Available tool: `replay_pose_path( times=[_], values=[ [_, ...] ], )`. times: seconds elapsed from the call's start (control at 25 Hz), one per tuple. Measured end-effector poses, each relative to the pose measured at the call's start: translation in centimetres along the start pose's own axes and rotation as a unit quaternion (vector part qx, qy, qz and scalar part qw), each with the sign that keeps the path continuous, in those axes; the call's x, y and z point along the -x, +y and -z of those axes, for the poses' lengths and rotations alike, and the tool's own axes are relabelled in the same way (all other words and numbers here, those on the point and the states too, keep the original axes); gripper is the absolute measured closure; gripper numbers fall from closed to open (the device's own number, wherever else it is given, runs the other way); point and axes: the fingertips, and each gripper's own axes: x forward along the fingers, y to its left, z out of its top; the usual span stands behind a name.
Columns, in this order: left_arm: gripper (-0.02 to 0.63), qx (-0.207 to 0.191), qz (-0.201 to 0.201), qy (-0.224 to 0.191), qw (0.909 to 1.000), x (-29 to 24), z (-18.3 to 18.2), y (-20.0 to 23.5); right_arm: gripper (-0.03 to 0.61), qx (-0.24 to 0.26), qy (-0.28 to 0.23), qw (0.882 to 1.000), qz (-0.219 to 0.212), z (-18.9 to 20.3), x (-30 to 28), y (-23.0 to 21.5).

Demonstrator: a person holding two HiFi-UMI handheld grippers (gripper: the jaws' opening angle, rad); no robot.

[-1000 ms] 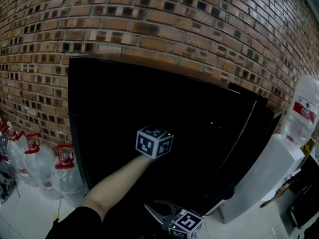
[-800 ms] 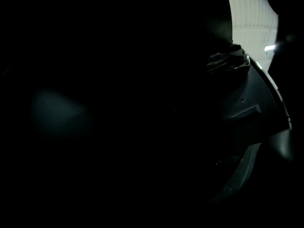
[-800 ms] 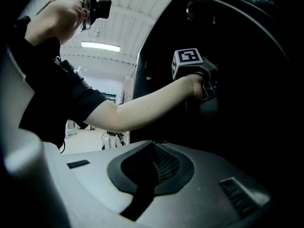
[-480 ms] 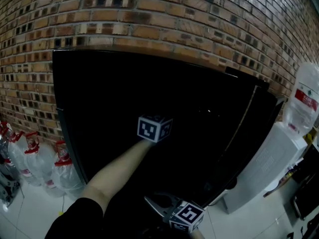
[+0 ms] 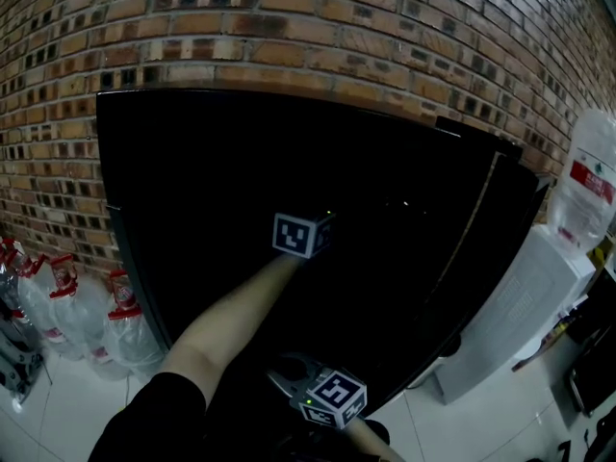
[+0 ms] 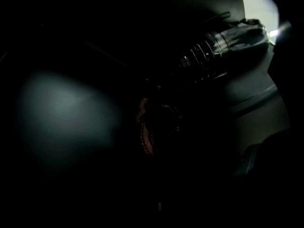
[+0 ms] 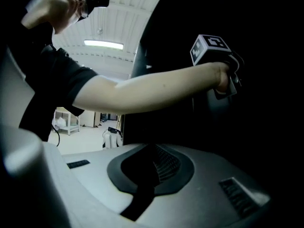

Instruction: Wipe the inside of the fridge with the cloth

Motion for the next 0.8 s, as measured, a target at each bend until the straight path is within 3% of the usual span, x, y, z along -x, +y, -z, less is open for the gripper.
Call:
replay_pose_path(
  times=[0.24, 0.4, 0.52, 0.68, 0.8],
  values=[
    [0.555, -0.001, 0.024, -0.001, 0.9997, 0.1, 0.7, 0.3, 0.575, -0.018, -0.011, 1.0, 0.017, 0.2, 0.0, -1.0],
    [0.555, 0.053, 0.001, -0.001, 0.9986, 2.7, 0.1, 0.5, 0.575, -0.02, -0.013, 1.0, 0.013, 0.0, 0.2, -0.7],
    [0.555, 0.063, 0.008, -0.015, 0.9978, 5.8, -1.1, -1.3, 0.575, -0.018, -0.009, 1.0, 0.015, 0.6, -0.1, -0.8],
    [0.555, 0.036, 0.078, -0.033, 0.9958, 10.2, -2.6, -6.3, 0.575, -0.017, 0.003, 0.999, 0.035, 1.6, -0.2, -1.2],
    [0.554, 0.056, 0.168, -0.04, 0.9834, 13.9, -2.9, -10.2, 0.575, -0.02, 0.006, 0.999, 0.028, 1.9, 0.0, -0.5]
  ],
)
